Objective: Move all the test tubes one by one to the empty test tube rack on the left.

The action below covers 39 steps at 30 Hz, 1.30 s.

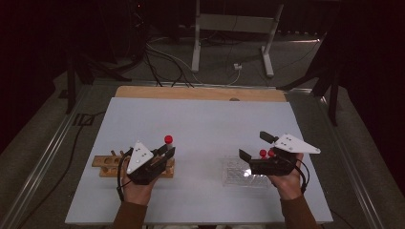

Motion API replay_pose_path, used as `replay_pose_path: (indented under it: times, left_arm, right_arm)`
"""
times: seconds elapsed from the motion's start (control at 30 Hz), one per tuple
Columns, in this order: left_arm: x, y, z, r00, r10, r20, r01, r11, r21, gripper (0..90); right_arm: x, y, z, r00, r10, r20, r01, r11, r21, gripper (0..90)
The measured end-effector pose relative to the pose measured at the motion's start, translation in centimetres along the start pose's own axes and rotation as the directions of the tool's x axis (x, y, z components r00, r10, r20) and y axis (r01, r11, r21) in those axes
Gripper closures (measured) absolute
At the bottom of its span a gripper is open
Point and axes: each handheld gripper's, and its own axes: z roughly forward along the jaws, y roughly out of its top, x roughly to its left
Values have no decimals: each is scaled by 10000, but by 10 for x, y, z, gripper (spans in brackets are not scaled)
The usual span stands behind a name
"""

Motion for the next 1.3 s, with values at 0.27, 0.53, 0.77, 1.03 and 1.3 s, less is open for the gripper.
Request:
replay_pose_path:
  times: [0.27,0.53,0.77,1.03,1.3]
  left_arm:
    - [10,-3,-14,9996,-32,-284,32,10000,-29,759]
    - [19,-12,-24,9984,-119,-559,123,9999,60,757]
    - [23,-21,-21,9981,-247,-571,267,9991,343,754]
    - [22,-30,-16,9982,-171,-567,216,9966,796,752]
    - [20,-37,-13,9984,-19,-561,87,9926,1215,736]
  right_arm:
    - [-12,-3,-13,9993,76,372,-73,9999,-74,22]
    - [-19,-8,-22,9983,114,566,-110,9999,-89,22]
    - [-20,-10,-26,9982,122,583,-113,9998,-151,23]
    - [-20,-13,-28,9985,159,520,-146,9996,-244,23]
    - [-22,-17,-31,9981,290,535,-271,9990,-355,23]
